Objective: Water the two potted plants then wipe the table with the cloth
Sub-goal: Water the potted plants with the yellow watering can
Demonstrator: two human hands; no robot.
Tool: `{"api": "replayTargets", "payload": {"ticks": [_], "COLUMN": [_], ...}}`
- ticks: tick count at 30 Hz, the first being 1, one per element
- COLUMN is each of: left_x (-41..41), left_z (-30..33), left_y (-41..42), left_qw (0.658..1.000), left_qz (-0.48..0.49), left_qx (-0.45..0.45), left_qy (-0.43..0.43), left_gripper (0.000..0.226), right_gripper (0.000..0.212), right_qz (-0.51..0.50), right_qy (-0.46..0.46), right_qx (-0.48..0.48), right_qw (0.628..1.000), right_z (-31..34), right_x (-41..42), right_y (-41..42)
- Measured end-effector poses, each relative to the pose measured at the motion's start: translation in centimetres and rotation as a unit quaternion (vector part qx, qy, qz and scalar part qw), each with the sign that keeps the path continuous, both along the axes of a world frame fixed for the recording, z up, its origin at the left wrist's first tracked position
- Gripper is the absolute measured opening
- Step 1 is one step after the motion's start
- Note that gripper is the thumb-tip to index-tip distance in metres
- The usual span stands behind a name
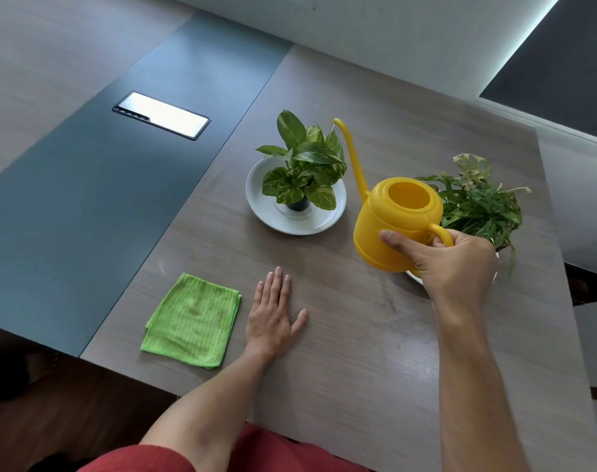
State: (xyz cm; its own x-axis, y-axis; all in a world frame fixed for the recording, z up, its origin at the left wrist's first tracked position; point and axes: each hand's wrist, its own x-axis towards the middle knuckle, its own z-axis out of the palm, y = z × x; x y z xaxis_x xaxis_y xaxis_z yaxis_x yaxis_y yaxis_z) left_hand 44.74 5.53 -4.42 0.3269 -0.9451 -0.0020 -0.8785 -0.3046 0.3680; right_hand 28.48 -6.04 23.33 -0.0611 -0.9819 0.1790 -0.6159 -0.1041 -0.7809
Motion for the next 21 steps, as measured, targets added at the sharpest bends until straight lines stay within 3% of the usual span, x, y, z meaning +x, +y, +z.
{"api": "replayTargets", "payload": {"ticks": [21], "left_x": [0.0], "left_z": [0.2], "left_y": [0.0], "left_qw": [1.0], "left_qz": [-0.001], "left_qx": [0.004], "left_qy": [-0.008], "left_gripper": [0.083], "right_gripper": [0.063], "right_qz": [0.005], "right_qy": [0.003], "right_qx": [-0.009], "right_qw": [1.0], "right_z": [0.0], "right_x": [1.4], "right_y": [-1.0]}}
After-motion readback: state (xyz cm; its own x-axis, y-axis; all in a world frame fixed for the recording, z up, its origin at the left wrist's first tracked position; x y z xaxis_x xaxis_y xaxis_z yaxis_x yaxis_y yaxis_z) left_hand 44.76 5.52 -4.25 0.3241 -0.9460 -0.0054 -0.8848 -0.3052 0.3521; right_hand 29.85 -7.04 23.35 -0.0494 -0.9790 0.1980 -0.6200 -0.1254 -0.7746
